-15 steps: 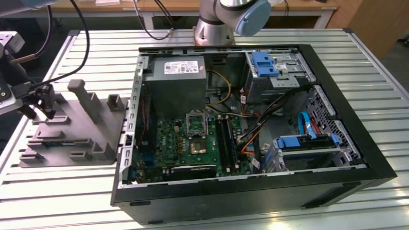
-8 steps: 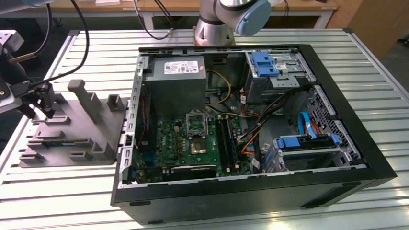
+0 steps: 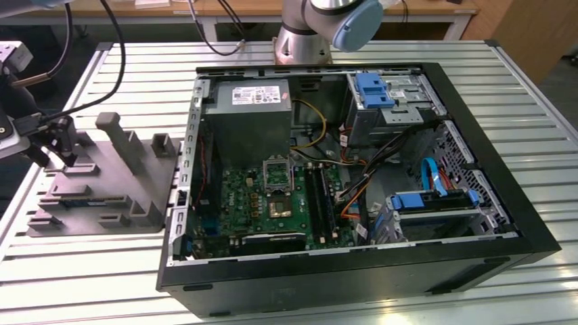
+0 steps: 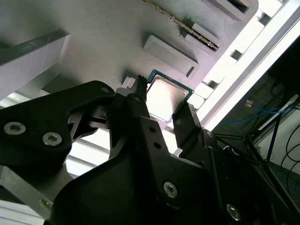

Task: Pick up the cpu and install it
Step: 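Pick up the cpu and move it towards the insertion slot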

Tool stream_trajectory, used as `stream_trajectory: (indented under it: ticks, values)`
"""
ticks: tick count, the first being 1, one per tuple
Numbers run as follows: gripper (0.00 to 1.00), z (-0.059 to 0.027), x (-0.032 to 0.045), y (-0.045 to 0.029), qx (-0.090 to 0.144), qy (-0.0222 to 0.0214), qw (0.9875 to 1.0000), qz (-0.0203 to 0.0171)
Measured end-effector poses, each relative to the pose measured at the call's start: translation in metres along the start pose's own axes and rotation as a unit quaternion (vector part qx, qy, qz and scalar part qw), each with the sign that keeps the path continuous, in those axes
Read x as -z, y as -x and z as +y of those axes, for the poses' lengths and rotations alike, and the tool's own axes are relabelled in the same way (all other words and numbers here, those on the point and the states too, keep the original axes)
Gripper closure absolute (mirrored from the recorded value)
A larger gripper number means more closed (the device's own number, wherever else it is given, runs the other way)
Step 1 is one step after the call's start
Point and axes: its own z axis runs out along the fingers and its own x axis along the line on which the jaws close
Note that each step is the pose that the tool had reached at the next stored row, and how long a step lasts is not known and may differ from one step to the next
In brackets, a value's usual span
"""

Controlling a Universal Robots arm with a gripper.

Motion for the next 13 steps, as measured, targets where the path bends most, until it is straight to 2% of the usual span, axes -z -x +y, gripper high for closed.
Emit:
stream_trajectory:
  ticks: [13]
  values:
    - [0.53, 0.0002, 0.005, 0.0, 0.0, 0.0, 1.0, 0.0]
